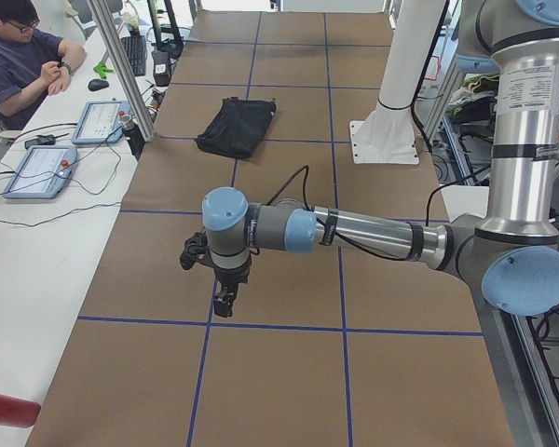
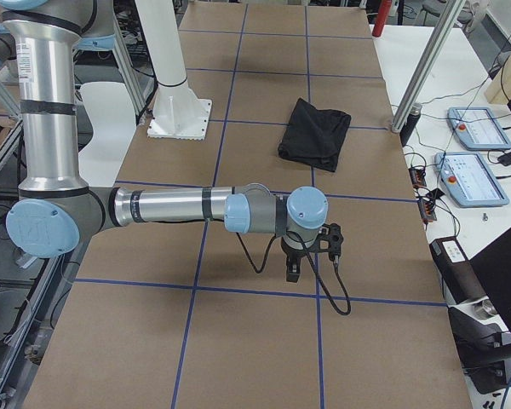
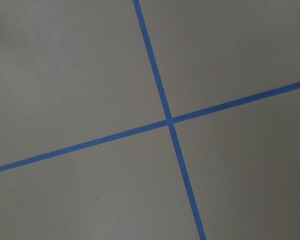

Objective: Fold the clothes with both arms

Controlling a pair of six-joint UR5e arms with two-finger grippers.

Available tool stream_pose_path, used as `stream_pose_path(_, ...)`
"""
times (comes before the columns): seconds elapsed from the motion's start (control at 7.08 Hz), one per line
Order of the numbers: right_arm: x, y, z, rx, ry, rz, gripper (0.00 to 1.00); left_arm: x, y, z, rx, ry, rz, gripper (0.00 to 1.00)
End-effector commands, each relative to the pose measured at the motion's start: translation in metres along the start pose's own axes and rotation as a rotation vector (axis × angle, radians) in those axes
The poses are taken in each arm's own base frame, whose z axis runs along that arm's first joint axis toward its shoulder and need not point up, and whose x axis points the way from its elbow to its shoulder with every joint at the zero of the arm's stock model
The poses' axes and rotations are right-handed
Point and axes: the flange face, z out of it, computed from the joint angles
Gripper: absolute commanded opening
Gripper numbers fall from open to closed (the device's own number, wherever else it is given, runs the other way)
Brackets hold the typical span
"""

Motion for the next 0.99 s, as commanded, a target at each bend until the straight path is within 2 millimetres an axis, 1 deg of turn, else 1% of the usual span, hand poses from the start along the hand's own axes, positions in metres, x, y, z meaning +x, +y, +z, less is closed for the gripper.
stream_pose_path(0.0, 0.002, -0.001, 0.002, -0.005, -0.001, 0.004, 1.0, -0.022, 0.049, 0.034, 0.003, 0.07, 0.0, 1.0)
stream_pose_path(0.14, 0.002, 0.001, 0.002, -0.005, -0.008, 0.004, 1.0, -0.026, 0.048, 0.038, 0.031, 0.066, 0.017, 1.0)
stream_pose_path(0.57, 0.004, 0.002, 0.004, -0.009, -0.007, 0.009, 1.0, -0.019, 0.035, 0.024, 0.06, 0.05, -0.011, 1.0)
stream_pose_path(0.85, 0.005, 0.004, 0.004, -0.005, -0.006, 0.002, 1.0, -0.018, 0.031, 0.021, 0.064, 0.048, -0.007, 1.0)
